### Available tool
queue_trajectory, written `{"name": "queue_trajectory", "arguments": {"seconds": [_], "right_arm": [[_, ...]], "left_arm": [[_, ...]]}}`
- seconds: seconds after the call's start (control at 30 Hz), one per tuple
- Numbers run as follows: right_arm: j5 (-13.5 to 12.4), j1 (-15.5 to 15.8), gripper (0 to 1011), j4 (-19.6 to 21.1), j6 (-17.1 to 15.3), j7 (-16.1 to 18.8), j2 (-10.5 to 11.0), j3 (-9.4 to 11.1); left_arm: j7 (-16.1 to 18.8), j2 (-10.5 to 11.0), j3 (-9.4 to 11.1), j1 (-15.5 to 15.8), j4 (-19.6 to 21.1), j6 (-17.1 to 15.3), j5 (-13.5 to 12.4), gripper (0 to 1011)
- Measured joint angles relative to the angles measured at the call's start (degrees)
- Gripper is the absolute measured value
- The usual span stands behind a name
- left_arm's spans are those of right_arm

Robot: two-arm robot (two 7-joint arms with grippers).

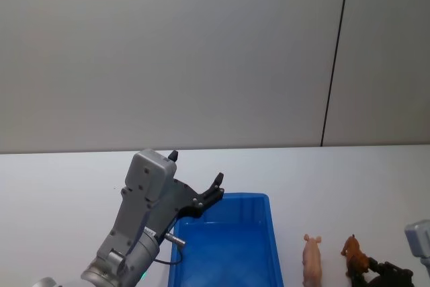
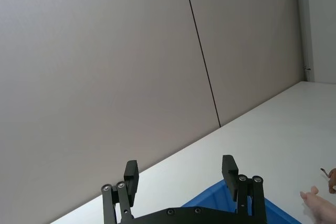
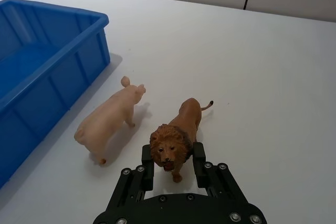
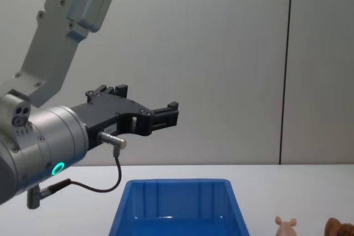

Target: Pick up the two dolls from the table and place them into the box.

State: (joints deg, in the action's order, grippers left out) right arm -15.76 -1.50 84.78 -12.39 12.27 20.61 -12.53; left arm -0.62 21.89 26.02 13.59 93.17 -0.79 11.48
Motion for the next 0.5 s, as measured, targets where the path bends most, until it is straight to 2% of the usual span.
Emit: {"name": "queue_trajectory", "arguments": {"seconds": [0.23, 0.5], "right_arm": [[1.29, 0.19, 422, 0.89, 1.62, -1.31, 0.0, -0.01], [3.85, 0.38, 422, 4.08, 3.82, -2.33, 0.17, -0.03]], "left_arm": [[0.0, 0.0, 0.0, 0.0, 0.0, 0.0, 0.0, 1001], [0.0, 0.0, 0.0, 0.0, 0.0, 0.0, 0.0, 1001]]}}
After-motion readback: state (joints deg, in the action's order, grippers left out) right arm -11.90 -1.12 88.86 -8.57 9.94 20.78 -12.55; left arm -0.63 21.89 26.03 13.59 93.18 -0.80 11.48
